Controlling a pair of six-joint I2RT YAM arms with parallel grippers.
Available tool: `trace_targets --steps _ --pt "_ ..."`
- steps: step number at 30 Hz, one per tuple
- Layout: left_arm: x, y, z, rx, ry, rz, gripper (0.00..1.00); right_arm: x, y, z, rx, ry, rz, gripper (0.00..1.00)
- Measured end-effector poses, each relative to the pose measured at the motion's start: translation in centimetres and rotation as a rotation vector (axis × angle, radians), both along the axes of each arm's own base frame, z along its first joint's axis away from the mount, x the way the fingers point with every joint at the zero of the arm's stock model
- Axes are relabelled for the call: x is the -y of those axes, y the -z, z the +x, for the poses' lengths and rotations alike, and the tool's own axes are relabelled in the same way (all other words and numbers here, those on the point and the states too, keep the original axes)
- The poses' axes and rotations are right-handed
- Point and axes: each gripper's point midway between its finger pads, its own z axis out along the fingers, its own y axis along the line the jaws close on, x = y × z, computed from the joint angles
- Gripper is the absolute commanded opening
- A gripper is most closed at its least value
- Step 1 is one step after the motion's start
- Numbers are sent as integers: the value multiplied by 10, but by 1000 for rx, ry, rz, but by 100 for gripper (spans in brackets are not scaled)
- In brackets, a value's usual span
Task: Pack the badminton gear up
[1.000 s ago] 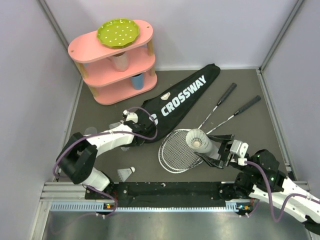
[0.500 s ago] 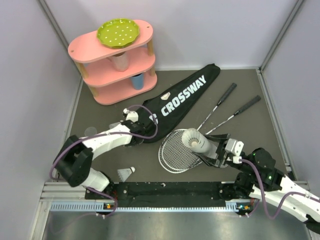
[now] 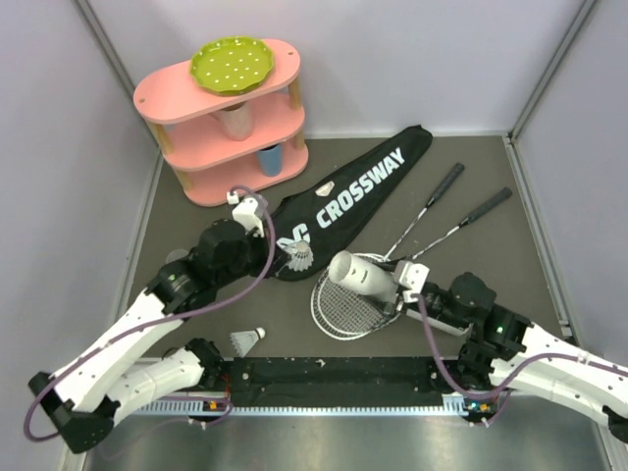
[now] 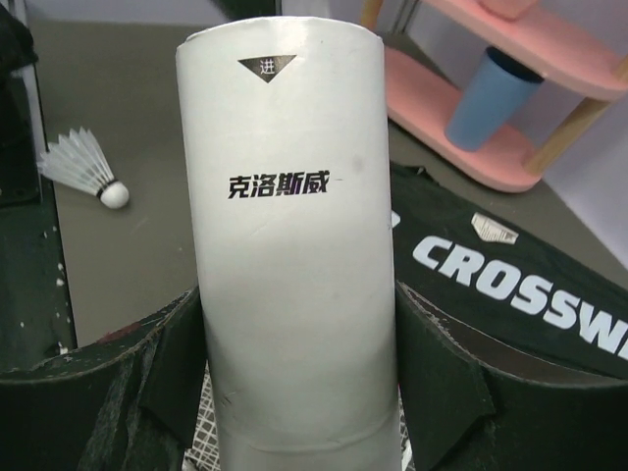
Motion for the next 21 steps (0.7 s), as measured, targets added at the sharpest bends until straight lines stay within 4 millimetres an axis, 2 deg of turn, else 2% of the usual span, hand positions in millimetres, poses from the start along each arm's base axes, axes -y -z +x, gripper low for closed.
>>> trace_targets --steps 3,6,9,12,16,21 --pt "10 -45 -18 101 122 -117 0 -7 19 6 -14 -1 -73 18" --pt "9 -82 -40 197 213 -210 0 -14 36 11 -18 -6 -156 18" --pt "11 -105 -60 244 296 -282 0 -20 42 15 -9 -19 -204 18" --pt "19 -115 -77 244 398 -334 0 -25 36 13 20 -52 -199 18" --pt "29 -116 -95 211 500 -382 0 -30 21 6 65 -104 -157 18" --pt "36 -118 -111 178 590 -430 0 -26 -1 -5 116 -142 -92 18"
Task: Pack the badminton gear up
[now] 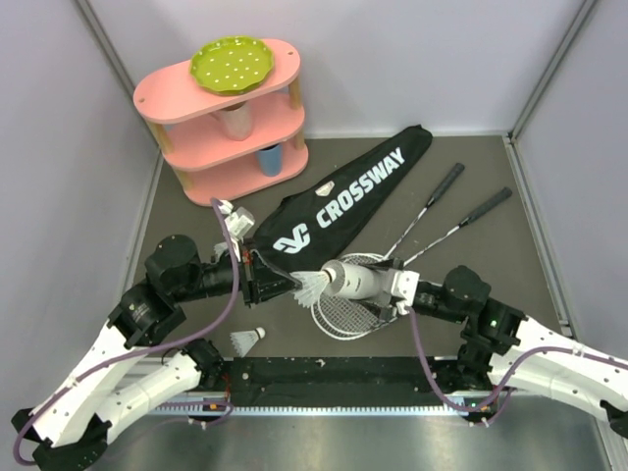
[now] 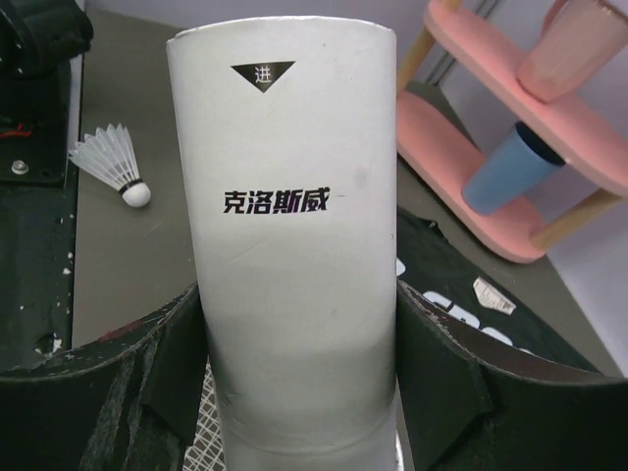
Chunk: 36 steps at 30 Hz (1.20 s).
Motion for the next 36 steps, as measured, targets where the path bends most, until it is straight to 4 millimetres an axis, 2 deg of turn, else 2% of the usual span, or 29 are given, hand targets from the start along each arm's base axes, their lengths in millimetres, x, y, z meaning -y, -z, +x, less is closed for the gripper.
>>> trace_targets --steps 6,14,15,18,19,22,27,36 --pt "7 2 -9 -31 76 -5 0 7 -20 -12 38 -41 62 18" --pt "32 23 2 -166 159 62 0 3 -14 -18 48 -86 35 18" --pt "35 25 4 -181 164 72 2 2 -14 -18 48 -90 31 18" --pt "40 31 9 -225 170 113 27 0 -9 -17 48 -94 15 17" --pt "41 32 11 -233 169 125 38 0 -9 -17 50 -94 14 17" --pt "41 25 15 -224 157 144 51 1 -8 -16 49 -88 10 17" --pt "39 23 17 -207 140 161 52 1 -6 -14 45 -81 5 17" --pt "39 46 32 -237 78 228 53 1 -18 -17 65 -89 45 17"
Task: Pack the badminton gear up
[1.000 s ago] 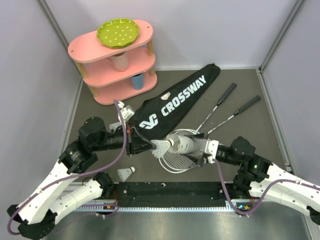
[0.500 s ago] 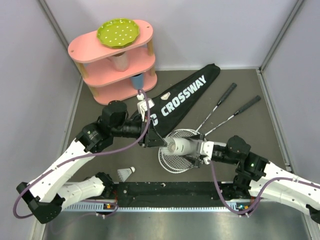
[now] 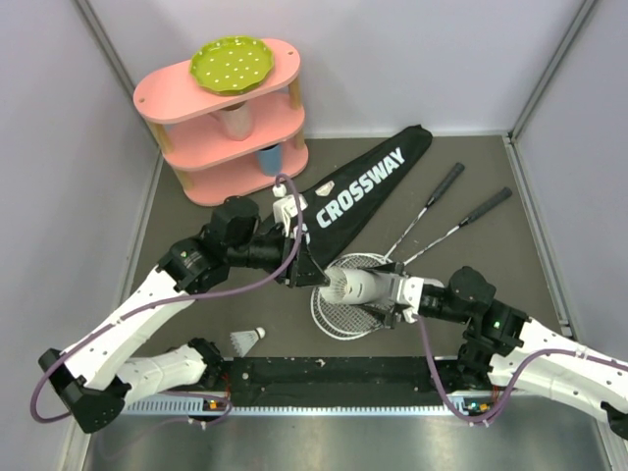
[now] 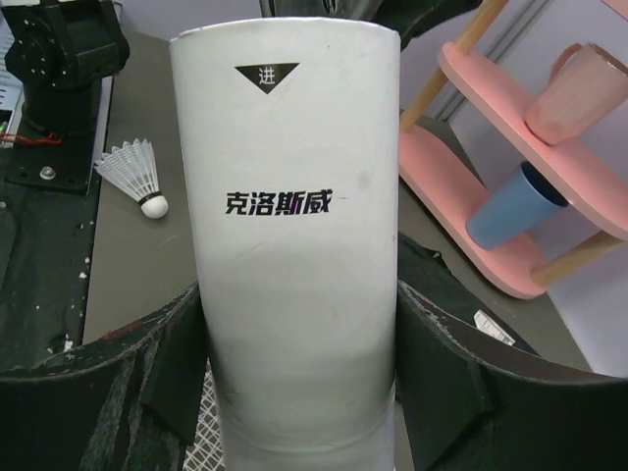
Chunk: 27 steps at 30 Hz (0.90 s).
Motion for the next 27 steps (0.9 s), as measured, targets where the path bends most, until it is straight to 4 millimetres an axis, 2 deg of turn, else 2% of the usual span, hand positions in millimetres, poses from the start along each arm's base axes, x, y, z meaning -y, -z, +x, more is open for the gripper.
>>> trace_targets --steps 4,7,12,14,15,17,20,23,27 --pt "9 9 -1 -46 17 1 58 0 3 1 -19 6 -5 17" --pt "14 14 3 -58 5 14 68 -1 4 3 -29 14 -6 17" --pt "4 17 17 -20 -103 54 74 0 5 9 -45 52 -2 18" --pt "-11 11 24 23 -196 57 75 2 5 12 -46 73 0 19" --pt "-28 3 29 74 -286 54 75 3 6 15 -50 94 1 19" --pt "-49 -6 34 118 -401 46 77 4 9 17 -52 106 0 19" --pt "-89 -3 43 136 -622 77 79 5 11 18 -54 117 3 19" --pt "-124 19 59 109 -840 155 81 6 10 18 -59 118 12 19" --pt "-163 71 78 57 -1060 294 82 7 7 17 -65 117 30 19"
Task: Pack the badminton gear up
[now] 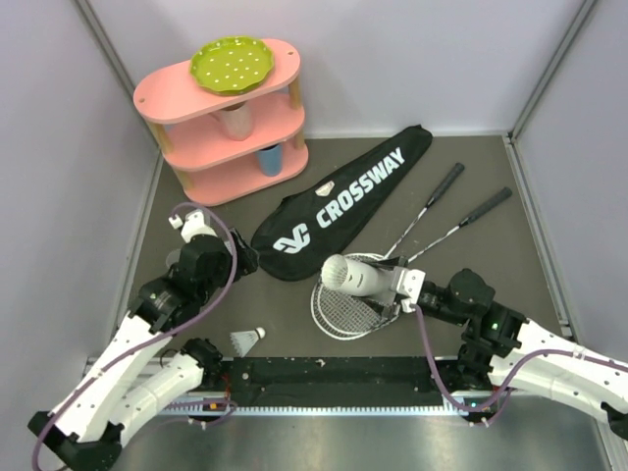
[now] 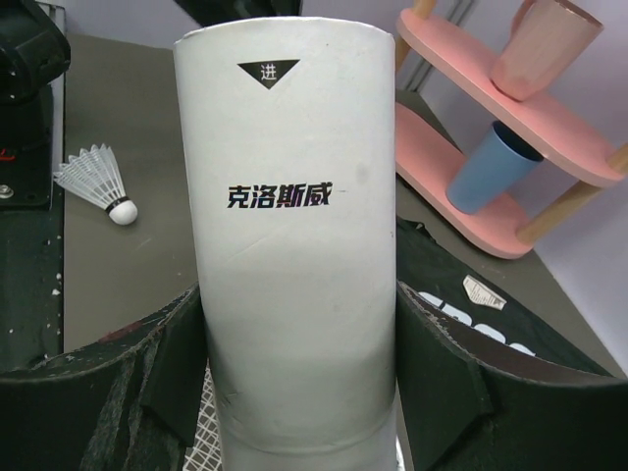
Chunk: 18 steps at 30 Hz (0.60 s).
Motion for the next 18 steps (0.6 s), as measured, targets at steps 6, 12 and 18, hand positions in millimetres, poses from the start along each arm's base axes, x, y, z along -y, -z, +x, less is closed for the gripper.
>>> trace_targets --steps 6,12,18 --pt "-52 57 37 -78 -269 -6 79 2 -7 -3 -10 -5 32 19" --pt "-80 89 73 -122 -377 -130 75 8 -12 -7 -5 -5 62 18" --pt "-76 110 103 -157 -344 -228 66 9 -14 -8 0 -5 69 18"
